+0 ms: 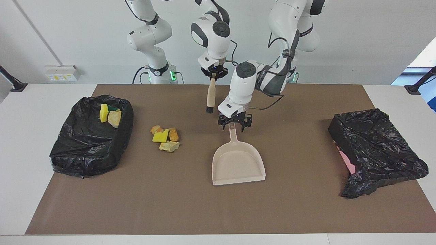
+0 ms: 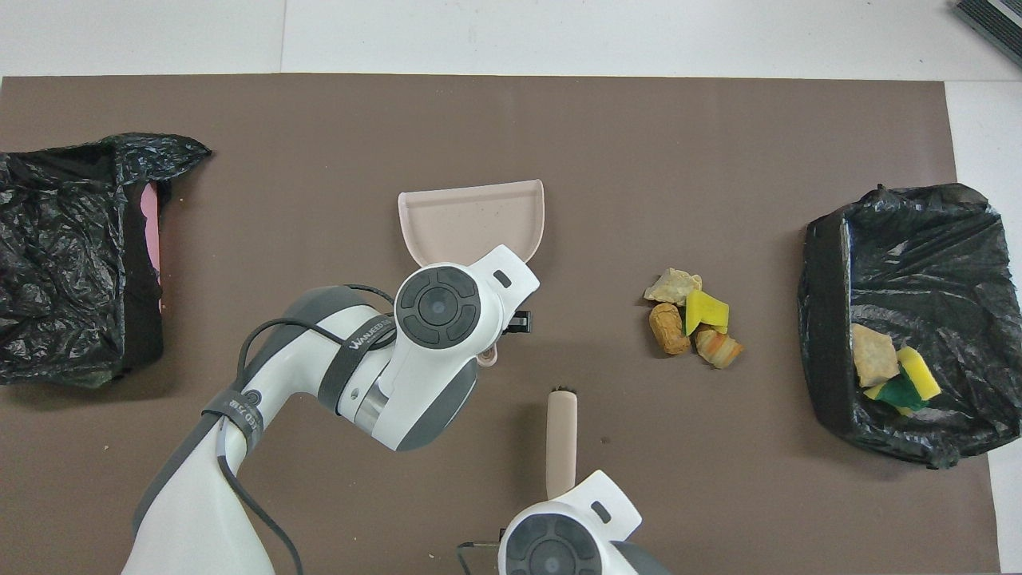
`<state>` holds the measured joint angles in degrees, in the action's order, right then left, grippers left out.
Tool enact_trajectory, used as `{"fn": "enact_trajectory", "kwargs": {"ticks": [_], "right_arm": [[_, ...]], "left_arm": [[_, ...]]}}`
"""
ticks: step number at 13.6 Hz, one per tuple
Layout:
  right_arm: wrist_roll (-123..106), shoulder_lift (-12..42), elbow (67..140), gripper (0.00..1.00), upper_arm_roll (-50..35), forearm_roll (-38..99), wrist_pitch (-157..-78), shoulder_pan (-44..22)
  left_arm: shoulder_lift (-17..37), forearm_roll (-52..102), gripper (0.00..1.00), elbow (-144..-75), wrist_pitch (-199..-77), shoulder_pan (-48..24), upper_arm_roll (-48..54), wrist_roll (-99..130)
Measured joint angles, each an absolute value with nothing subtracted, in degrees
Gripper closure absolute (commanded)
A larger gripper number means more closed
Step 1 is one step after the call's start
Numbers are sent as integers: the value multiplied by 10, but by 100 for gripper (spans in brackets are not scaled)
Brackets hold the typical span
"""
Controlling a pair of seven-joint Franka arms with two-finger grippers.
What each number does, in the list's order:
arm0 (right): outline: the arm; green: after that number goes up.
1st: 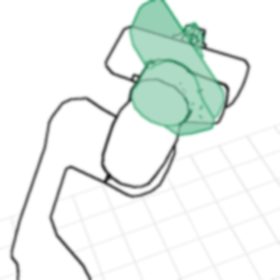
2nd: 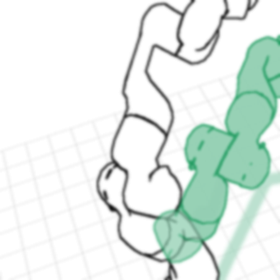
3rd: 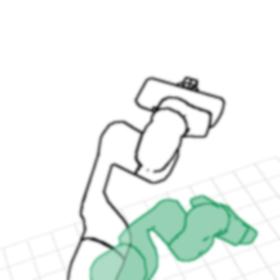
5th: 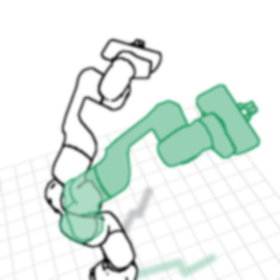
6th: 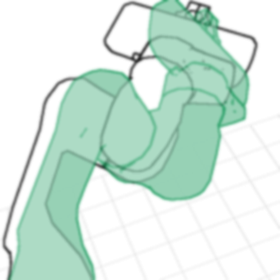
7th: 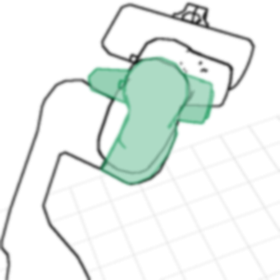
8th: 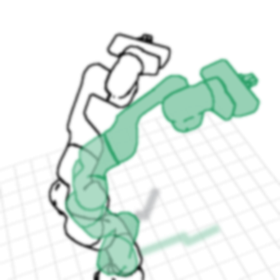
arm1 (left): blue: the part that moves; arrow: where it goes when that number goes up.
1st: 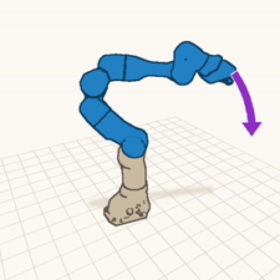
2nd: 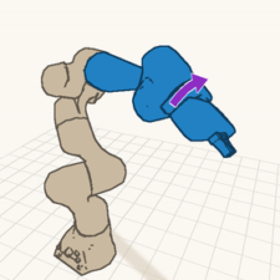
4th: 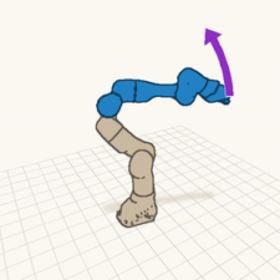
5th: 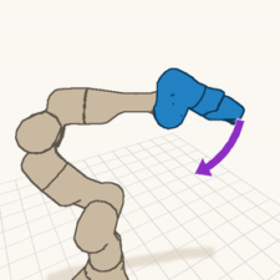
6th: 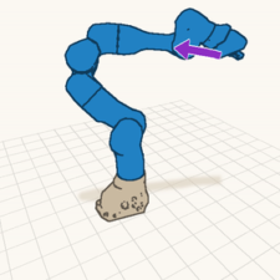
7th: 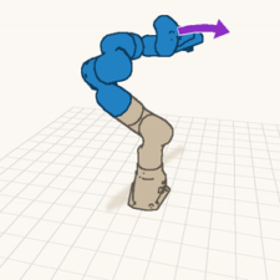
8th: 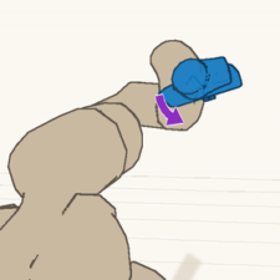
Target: Sweep and dump trash in bin
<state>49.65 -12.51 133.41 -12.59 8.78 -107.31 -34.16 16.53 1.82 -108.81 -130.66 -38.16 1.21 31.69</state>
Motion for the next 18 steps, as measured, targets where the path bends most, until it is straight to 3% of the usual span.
{"fn": "enact_trajectory", "kwargs": {"ticks": [3,5,6,8,11,15,18], "right_arm": [[449,-152,1309,100,-124,34,-1010,-277],[422,-152,1298,100,-123,-7,-987,-233],[398,-149,1298,100,-124,-24,-987,-204],[346,-135,1297,100,-123,-50,-994,-146],[262,-103,1283,100,-122,-93,-1011,-72],[195,-90,1273,100,-123,-123,-1011,-33],[99,-84,1274,100,-123,-147,-1011,21]], "left_arm": [[165,18,29,-1092,-1307,-382,12,317],[165,18,47,-1092,-1307,-384,15,317],[165,18,58,-1092,-1307,-386,15,317],[165,18,66,-1092,-1307,-386,14,317],[165,18,89,-1090,-1307,-386,13,311],[160,16,97,-1081,-1285,-386,9,260],[135,-2,97,-1074,-1209,-385,6,142]]}}
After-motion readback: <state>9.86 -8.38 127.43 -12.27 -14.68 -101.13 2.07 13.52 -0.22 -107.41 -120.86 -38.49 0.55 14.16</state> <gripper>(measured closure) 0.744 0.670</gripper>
